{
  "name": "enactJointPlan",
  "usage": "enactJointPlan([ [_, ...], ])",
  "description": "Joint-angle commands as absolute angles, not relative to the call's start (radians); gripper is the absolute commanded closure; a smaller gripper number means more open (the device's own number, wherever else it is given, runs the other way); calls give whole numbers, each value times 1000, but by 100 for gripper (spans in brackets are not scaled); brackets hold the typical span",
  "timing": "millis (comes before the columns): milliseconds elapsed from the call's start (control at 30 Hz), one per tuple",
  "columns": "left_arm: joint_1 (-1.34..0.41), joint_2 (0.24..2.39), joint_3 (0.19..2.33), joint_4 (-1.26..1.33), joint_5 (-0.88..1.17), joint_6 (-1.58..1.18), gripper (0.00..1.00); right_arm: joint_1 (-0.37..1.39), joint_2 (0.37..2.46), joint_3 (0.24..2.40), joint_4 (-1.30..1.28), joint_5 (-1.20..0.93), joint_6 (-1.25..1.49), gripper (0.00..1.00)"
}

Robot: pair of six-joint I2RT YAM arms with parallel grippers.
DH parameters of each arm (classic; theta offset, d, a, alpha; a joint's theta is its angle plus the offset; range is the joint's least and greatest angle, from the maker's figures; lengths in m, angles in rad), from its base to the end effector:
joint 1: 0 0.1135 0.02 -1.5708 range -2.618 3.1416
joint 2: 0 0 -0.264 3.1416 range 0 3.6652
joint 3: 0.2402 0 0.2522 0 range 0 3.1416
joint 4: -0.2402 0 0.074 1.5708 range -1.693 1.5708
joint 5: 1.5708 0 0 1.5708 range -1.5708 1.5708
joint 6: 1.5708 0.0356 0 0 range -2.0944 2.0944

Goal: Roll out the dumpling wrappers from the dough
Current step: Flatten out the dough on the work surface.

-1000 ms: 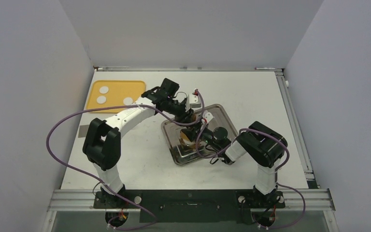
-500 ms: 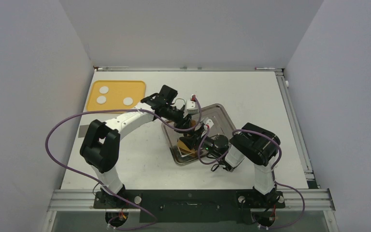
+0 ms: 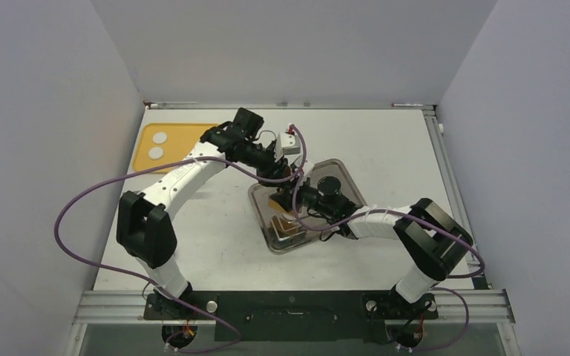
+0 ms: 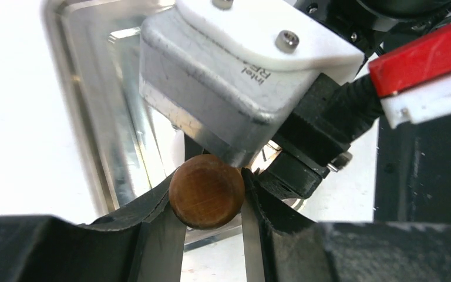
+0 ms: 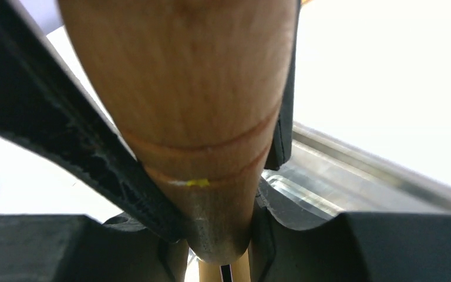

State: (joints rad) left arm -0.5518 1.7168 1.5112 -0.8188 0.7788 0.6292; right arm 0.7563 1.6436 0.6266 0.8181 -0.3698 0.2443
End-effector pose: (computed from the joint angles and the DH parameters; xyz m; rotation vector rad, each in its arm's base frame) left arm 0.2952 -0.2111 0.2985 1.5711 1.8465 -0.9615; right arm 0.2269 0.2318 0.1788 -0.7454 1.7248 1.0341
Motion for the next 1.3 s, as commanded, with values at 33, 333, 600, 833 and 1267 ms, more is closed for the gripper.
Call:
enactJointPlan([
  [33,-568,1685,1609,-859,774,605,100,644,1616,750,686,-292,210,92],
  [333,-569,1826,1565,-794,740,614,100,618,1759,621,826,-239,148,92],
  [600,-569,1856,1400,-825,750,687,100,697,1921,425,996,-189,263,92],
  [833,-568,1827,1274,-824,746,709,100,714,1998,318,1145,-176,396,92],
  [1267,-558,1743,1301,-921,752,728,100,740,1821,382,955,-187,357,92],
])
